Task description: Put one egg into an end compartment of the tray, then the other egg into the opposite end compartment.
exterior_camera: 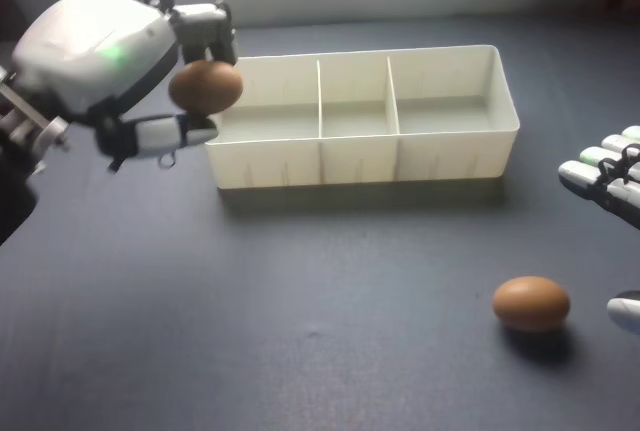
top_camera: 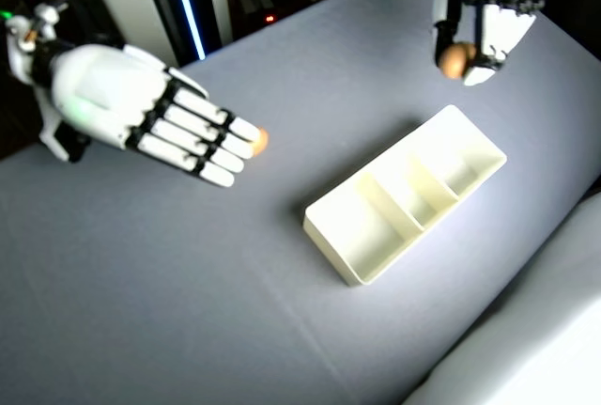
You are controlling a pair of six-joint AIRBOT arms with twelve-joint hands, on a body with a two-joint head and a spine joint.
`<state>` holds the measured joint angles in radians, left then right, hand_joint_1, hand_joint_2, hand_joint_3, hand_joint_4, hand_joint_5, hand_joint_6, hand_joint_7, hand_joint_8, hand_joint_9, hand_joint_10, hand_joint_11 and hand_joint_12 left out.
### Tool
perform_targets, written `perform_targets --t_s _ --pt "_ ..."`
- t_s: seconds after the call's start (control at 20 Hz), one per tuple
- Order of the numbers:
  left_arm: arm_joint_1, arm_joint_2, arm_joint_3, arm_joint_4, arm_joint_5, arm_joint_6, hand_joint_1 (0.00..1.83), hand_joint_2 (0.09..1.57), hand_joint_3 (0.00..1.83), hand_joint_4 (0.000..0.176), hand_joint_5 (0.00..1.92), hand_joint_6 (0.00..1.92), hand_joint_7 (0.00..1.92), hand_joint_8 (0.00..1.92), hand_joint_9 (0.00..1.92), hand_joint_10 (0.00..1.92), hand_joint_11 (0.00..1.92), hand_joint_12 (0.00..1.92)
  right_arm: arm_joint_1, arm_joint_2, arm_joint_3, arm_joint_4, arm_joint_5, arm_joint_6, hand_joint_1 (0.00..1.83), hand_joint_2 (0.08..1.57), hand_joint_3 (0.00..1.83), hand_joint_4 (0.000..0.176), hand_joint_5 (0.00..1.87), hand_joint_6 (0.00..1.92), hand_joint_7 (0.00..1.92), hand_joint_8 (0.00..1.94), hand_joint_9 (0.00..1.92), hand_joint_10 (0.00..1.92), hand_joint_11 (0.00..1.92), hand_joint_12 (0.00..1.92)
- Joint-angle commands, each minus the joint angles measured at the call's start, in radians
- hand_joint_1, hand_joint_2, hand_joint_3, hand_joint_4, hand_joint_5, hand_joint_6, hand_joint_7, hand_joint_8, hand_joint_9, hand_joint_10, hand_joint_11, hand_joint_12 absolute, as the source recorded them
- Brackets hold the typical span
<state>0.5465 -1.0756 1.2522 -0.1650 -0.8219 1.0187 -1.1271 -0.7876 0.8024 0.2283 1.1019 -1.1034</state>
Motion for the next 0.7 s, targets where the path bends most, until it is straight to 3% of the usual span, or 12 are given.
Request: perform_targets --t_s 0.0,0.15,0.2,0.25,0.3,0.35,0.4,0.45,0.5,0.55,0.6,0.65 --pt "-0.025 -0.007 0.016 -0.004 -0.061 0.002 1.13 1.16 0.0 0.0 0.88 1.14 1.16 1.92 1.37 1.92 1.5 1.92 0.004 0.001 0.005 0.0 0.121 0.004 0.17 1.34 0.01 0.0 0.0 0.0 0.0 0.0 0.0 0.0 0.0 0.0" --pt "-0.103 -0.079 0.102 -0.006 0.075 0.002 1.1 1.22 0.01 0.0 0.78 1.3 0.91 1.92 1.12 1.92 1.28 1.92 0.003 -0.003 0.007 0.0 0.121 0.004 0.17 1.35 0.01 0.0 0.0 0.0 0.0 0.0 0.0 0.0 0.0 0.0" --pt "-0.111 -0.095 0.12 -0.017 0.103 0.007 1.17 1.25 0.02 0.0 0.73 1.19 0.77 1.74 0.96 1.92 1.12 1.92 0.003 -0.004 0.009 0.0 0.121 0.006 0.2 1.35 0.01 0.0 0.0 0.0 0.0 0.0 0.0 0.0 0.0 0.0" --pt "-0.117 -0.111 0.138 -0.033 0.13 0.02 1.17 1.28 0.02 0.0 0.64 1.42 0.69 1.59 0.9 1.92 1.05 1.92 0.003 -0.005 0.009 0.0 0.121 0.008 0.22 1.35 0.01 0.0 0.0 0.0 0.0 0.0 0.0 0.0 0.0 0.0" --pt "-0.12 -0.123 0.151 -0.045 0.149 0.029 1.27 1.24 0.0 0.0 0.34 1.06 0.72 1.46 0.65 1.72 0.6 1.92 0.003 -0.006 0.01 0.0 0.121 0.009 0.22 1.35 0.01 0.0 0.0 0.0 0.0 0.0 0.0 0.0 0.0 0.0" --pt "-0.123 -0.138 0.167 -0.049 0.169 0.031 1.28 1.27 0.0 0.0 0.23 0.91 0.67 1.5 0.48 1.59 0.33 1.92 0.003 -0.007 0.01 -0.001 0.12 0.01 0.2 1.36 0.01 0.0 0.0 0.0 0.0 0.0 0.0 0.0 0.0 0.0" --pt "-0.123 -0.141 0.169 -0.049 0.174 0.031 1.21 1.2 0.0 0.033 0.1 0.83 0.29 1.17 0.15 1.47 0.07 1.92 0.003 -0.008 0.011 -0.001 0.121 0.014 0.22 1.36 0.01 0.0 0.0 0.0 0.0 0.0 0.0 0.0 0.0 0.0" --pt "-0.123 -0.142 0.169 -0.049 0.177 0.031 1.07 1.18 0.0 0.089 0.02 0.64 0.12 0.82 0.03 1.0 0.01 1.69 0.003 -0.008 0.011 -0.003 0.121 0.021 0.21 1.36 0.01 0.0 0.0 0.0 0.0 0.0 0.0 0.0 0.0 0.0" --pt "-0.121 -0.142 0.17 -0.05 0.178 0.031 0.97 1.16 0.0 0.101 0.0 0.49 0.12 0.5 0.01 0.66 0.0 1.14 0.003 -0.008 0.012 -0.012 0.122 0.032 0.22 1.36 0.01 0.0 0.0 0.0 0.0 0.0 0.0 0.0 0.0 0.0" --pt "-0.118 -0.142 0.17 -0.052 0.177 0.031 0.83 1.15 0.0 0.144 0.0 0.23 0.03 0.3 0.0 0.2 0.0 0.82 0.003 -0.008 0.012 -0.015 0.124 0.035 0.24 1.36 0.01 0.0 0.0 0.0 0.0 0.0 0.0 0.0 0.0 0.0" --pt "-0.113 -0.138 0.166 -0.052 0.168 0.031 0.75 1.15 0.0 0.157 0.0 0.04 0.0 0.12 0.0 0.04 0.0 0.63 0.003 -0.008 0.011 -0.019 0.128 0.036 0.25 1.35 0.01 0.0 0.0 0.0 0.0 0.0 0.0 0.0 0.0 0.0" --pt "-0.107 -0.13 0.157 -0.052 0.154 0.031 0.61 1.16 0.0 0.172 0.0 0.01 0.0 0.02 0.0 0.01 0.0 0.52 0.003 -0.008 0.009 -0.023 0.131 0.037 0.29 1.35 0.0 0.0 0.0 0.0 0.0 0.0 0.0 0.0 0.0 0.0"
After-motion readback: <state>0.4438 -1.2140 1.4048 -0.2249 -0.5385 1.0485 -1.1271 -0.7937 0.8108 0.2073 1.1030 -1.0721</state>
